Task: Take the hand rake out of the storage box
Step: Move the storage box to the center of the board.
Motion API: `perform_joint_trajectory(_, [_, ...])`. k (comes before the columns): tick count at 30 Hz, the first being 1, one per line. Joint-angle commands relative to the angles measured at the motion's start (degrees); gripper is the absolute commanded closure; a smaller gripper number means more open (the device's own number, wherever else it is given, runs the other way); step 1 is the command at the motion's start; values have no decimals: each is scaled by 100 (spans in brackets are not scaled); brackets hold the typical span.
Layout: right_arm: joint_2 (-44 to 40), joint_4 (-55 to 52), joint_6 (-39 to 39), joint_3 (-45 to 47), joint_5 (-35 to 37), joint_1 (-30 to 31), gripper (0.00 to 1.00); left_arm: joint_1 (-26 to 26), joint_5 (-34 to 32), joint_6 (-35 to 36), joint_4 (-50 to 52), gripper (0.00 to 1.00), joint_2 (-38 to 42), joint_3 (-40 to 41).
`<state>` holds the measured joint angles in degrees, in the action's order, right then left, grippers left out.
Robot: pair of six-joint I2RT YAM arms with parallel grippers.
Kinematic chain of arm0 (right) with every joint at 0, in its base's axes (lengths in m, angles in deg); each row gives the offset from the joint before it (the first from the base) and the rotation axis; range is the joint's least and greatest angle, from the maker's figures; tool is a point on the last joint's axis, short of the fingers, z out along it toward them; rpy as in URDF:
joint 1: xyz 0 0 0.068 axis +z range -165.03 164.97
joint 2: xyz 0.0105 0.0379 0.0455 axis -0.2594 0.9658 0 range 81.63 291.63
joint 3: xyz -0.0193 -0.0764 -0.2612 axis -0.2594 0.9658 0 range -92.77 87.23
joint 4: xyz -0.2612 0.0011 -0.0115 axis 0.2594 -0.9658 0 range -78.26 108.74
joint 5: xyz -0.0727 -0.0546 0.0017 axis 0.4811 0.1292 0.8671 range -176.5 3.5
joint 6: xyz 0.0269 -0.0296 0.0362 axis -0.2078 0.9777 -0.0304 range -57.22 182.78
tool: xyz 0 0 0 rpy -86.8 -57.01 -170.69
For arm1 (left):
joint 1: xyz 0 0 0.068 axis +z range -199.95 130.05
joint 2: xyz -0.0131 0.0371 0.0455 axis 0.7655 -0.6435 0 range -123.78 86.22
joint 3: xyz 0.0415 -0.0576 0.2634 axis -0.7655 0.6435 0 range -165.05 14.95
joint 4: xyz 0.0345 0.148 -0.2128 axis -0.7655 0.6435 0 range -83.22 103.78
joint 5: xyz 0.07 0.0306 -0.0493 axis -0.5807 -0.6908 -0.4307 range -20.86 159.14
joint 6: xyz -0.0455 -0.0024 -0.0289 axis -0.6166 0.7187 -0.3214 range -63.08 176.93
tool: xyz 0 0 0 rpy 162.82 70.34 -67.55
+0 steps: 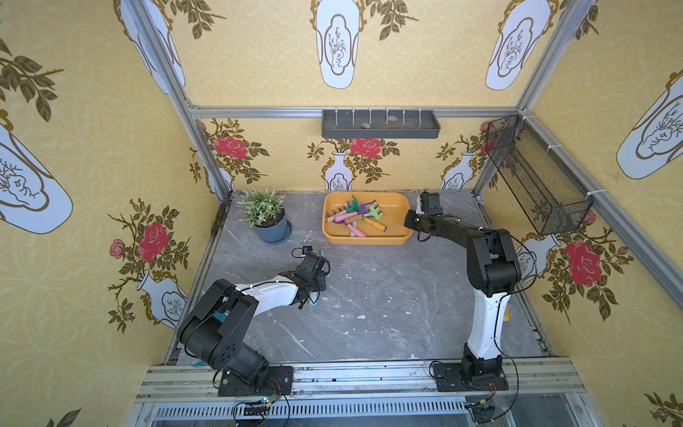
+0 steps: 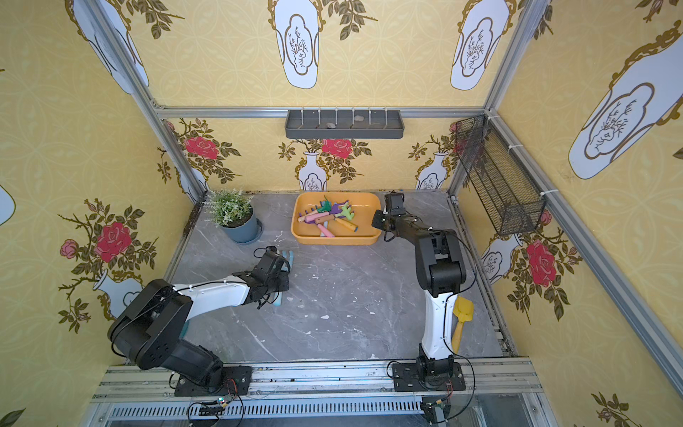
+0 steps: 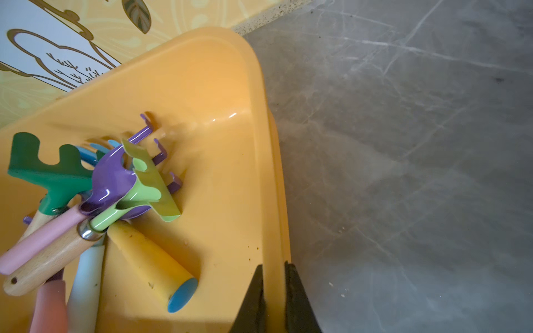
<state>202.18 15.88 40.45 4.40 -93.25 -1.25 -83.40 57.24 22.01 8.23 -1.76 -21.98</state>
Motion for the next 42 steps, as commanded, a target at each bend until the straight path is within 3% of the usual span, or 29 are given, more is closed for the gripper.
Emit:
perform_joint_trajectory(1, [189, -59, -179, -134, 243, 0, 89, 5, 109, 62, -114, 69, 51, 80])
perform_joint_trajectory(12, [785, 178, 313, -745, -335, -10, 92, 130, 145, 132, -186, 66, -415, -34])
perform_joint_trajectory(16, [852, 270, 568, -796, -634, -25, 92, 234, 247, 268, -251, 73, -632, -158])
perform_joint_trajectory(20, [872, 393, 693, -720, -849, -42, 96, 238, 286, 432, -246, 80, -813, -364])
perform_joint_trajectory(32, [584, 783, 456, -221, -856, 68, 91, 243, 339, 310, -134, 77, -788, -412])
perform_joint_trajectory(42, [58, 767, 103, 194, -679, 81, 43, 233, 443, 159, -152, 74, -818, -347])
